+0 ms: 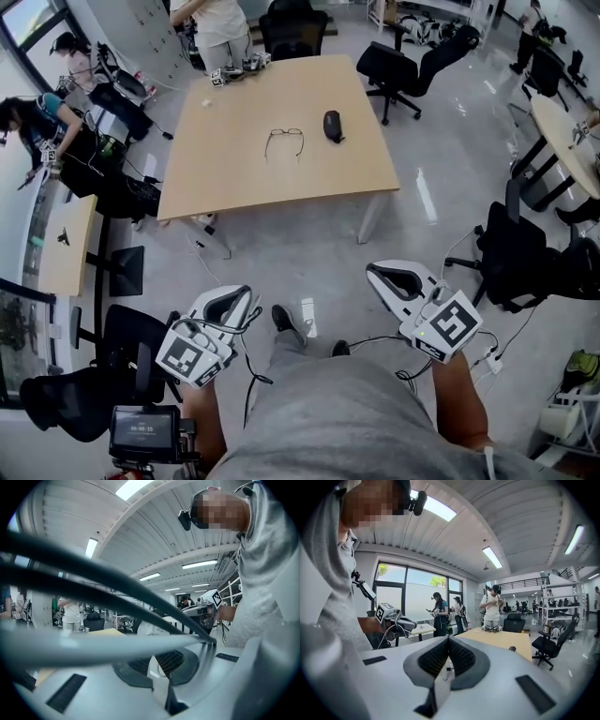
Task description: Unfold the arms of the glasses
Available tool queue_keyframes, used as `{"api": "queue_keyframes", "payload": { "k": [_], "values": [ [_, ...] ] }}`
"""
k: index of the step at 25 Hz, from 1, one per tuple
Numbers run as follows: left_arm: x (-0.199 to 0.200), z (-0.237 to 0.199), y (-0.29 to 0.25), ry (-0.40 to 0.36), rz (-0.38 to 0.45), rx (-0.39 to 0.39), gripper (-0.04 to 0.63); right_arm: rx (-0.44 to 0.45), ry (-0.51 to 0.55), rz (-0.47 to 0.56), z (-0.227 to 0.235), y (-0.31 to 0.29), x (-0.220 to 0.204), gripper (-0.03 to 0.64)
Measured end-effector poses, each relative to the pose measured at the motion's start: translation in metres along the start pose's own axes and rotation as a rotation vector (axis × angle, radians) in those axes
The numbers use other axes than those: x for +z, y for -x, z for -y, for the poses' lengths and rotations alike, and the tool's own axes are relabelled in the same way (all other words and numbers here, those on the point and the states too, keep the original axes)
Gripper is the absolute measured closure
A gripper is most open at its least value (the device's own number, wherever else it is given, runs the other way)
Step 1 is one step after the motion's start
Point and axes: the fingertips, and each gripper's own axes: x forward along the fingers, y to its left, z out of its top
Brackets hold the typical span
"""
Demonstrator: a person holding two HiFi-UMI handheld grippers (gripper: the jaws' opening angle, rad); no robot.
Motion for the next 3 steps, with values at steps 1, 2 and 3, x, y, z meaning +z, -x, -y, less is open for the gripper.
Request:
{"api": "queue_keyframes", "payload": {
  "k": [1,2,3],
  "values": [
    [0.0000,0.0043,0.0032,0.000,-0.001,0.003,0.589,0.002,-0.001,0.001,-0.0033,0.0034,-0.0008,0.609],
    [-0.0001,0.0087,0.0064,0.001,-0.001,0.006,0.589,0.004,-0.002,0.001,-0.0067,0.0067,-0.0016,0.609],
    [-0.0003,0.0131,0.0096,0.003,-0.001,0.009,0.589,0.006,-0.003,0.002,-0.0101,0.0100,-0.0024,0.609]
  ]
}}
